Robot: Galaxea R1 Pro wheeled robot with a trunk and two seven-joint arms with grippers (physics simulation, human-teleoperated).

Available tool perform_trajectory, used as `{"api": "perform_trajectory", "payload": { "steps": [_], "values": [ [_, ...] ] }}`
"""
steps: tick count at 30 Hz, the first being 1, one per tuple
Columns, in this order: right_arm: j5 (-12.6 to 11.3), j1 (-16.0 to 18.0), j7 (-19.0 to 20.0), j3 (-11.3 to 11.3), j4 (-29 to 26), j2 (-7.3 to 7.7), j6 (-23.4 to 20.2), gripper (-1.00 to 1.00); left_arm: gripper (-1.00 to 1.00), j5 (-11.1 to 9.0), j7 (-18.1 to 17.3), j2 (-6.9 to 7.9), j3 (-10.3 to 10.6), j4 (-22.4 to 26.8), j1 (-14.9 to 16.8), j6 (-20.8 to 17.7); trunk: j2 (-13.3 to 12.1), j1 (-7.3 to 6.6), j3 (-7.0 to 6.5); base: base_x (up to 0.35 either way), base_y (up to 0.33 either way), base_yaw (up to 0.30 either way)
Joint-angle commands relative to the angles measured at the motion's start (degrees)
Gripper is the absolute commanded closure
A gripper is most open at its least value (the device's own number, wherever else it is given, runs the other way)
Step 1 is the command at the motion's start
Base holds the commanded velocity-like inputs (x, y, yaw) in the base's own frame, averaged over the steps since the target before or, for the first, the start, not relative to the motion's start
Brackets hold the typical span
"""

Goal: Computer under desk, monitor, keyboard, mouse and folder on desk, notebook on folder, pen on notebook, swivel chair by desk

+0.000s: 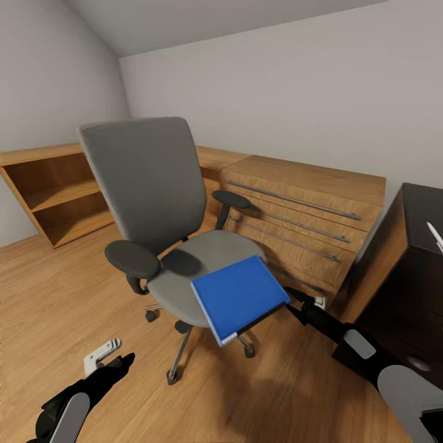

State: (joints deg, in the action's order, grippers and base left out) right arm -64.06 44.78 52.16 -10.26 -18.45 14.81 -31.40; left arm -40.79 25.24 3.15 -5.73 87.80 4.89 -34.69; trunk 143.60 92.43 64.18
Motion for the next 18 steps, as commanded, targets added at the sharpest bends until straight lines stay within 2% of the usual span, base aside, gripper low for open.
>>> {"api": "perform_trajectory", "payload": {
  "steps": [1,18],
  "values": [
    [-0.5,0.0,0.0,-0.3,0.0,0.05,-0.4,-1.00,-1.00,-0.6,0.5,0.01,0.0,0.1,0.0,-0.2,0.0,-0.01,0.05,0.023,0.091,0.000],
    [-0.5,0.0,0.0,-0.3,0.2,0.04,-0.4,-1.00,-1.00,-0.6,0.5,0.01,0.0,0.1,0.0,-0.3,0.0,-0.01,0.05,-0.002,0.016,0.000]
  ]
}}
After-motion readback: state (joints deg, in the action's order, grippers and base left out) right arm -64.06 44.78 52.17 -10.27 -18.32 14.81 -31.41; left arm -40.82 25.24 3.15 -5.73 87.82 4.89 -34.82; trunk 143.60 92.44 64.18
